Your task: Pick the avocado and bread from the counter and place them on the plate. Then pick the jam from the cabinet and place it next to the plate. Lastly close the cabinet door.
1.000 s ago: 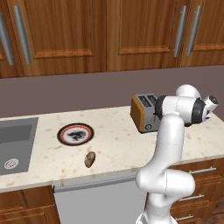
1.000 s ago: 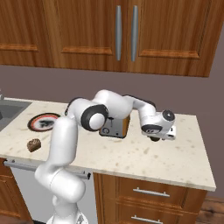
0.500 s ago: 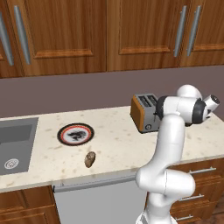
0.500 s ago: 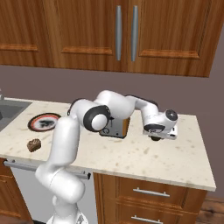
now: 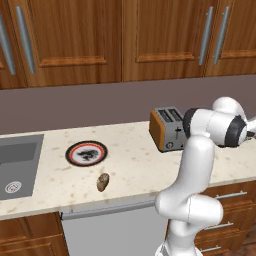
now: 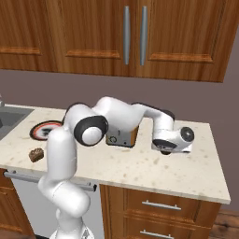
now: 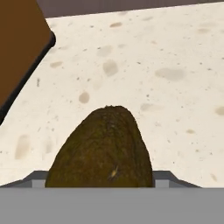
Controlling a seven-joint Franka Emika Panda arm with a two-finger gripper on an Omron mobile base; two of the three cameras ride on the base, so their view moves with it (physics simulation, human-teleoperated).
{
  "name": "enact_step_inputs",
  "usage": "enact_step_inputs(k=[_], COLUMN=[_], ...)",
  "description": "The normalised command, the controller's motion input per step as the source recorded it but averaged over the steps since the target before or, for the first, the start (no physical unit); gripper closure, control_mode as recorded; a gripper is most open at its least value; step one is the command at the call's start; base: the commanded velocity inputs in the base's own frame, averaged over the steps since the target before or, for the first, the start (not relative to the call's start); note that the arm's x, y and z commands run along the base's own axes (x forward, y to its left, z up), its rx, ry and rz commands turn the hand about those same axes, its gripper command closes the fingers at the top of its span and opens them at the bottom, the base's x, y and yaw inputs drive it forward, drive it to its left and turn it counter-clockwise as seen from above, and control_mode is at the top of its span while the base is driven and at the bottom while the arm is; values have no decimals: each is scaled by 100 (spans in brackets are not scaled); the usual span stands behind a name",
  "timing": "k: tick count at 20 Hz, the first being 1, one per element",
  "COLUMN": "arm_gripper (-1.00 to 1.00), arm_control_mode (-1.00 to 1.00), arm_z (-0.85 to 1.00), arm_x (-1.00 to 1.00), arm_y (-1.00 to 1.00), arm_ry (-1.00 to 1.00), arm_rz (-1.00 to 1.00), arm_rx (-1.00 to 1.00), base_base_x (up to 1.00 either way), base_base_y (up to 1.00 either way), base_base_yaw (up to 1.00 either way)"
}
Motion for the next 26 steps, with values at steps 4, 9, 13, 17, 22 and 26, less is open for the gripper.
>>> enact_step_inputs(k=[4, 9, 13, 17, 22, 26], arm_gripper=[100, 100, 100, 100, 100, 100], arm_control_mode=[-100, -100, -100, -100, -100, -100], arm_z=[27, 46, 63, 66, 29, 0], arm_x=[-100, -86, -60, -16, 0, -1], arm_y=[46, 65, 53, 39, 30, 31], arm_ry=[-26, -21, -9, 1, 15, 24], arm_rz=[3, 2, 2, 8, 14, 15], arm_rx=[-12, -7, -1, 3, 17, 18], base_base_x=[0, 0, 0, 0, 0, 0], base_base_y=[0, 0, 0, 0, 0, 0], base_base_yaw=[0, 0, 0, 0, 0, 0])
